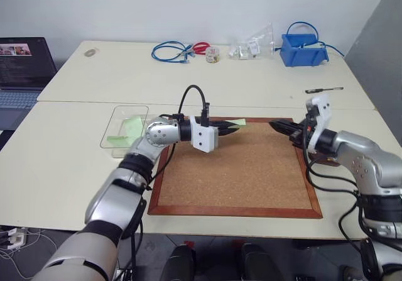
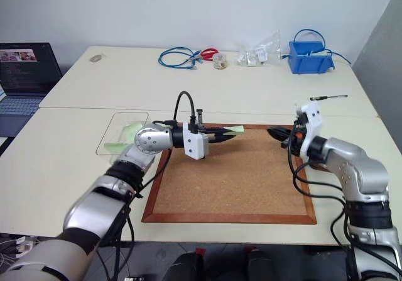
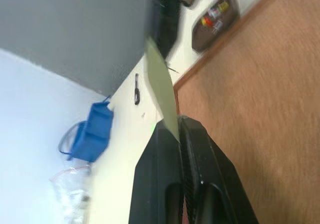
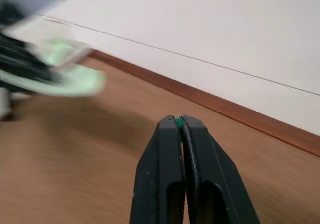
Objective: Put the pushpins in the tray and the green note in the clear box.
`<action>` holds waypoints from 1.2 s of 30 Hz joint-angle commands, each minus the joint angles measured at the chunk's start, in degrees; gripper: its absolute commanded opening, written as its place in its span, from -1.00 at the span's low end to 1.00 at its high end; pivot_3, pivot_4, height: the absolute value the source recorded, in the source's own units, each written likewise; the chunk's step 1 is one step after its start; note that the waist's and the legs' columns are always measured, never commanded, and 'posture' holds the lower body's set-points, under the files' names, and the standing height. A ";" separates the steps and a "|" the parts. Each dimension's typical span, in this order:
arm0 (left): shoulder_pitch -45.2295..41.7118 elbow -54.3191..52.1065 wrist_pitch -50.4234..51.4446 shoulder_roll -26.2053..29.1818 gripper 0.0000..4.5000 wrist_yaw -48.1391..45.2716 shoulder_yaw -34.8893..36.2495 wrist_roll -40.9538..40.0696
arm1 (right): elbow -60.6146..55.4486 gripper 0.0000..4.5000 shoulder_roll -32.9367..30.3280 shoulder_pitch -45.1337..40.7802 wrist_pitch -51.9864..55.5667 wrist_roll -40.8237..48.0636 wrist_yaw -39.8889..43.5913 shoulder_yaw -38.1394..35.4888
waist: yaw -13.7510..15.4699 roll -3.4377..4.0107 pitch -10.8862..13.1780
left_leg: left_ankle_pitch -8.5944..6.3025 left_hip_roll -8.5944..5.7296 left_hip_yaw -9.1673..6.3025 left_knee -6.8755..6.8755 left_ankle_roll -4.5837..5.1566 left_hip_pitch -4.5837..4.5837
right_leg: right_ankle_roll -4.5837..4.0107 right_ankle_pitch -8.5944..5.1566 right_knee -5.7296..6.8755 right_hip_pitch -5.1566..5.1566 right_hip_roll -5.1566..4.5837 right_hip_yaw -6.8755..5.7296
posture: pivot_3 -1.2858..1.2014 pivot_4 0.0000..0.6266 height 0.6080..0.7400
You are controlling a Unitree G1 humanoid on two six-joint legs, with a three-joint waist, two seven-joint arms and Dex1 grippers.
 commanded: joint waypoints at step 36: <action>5.53 -28.58 43.12 -1.32 -1.00 -9.34 0.47 -9.70 | 2.15 0.95 2.82 6.08 -4.73 -10.55 -16.47 -7.03 | -1.06 0.03 -0.02 | 0.16 0.13 0.13 0.03 0.12 0.42 | -0.05 -0.04 0.36 0.21 0.19 0.20 | 0.03 -0.52 1.00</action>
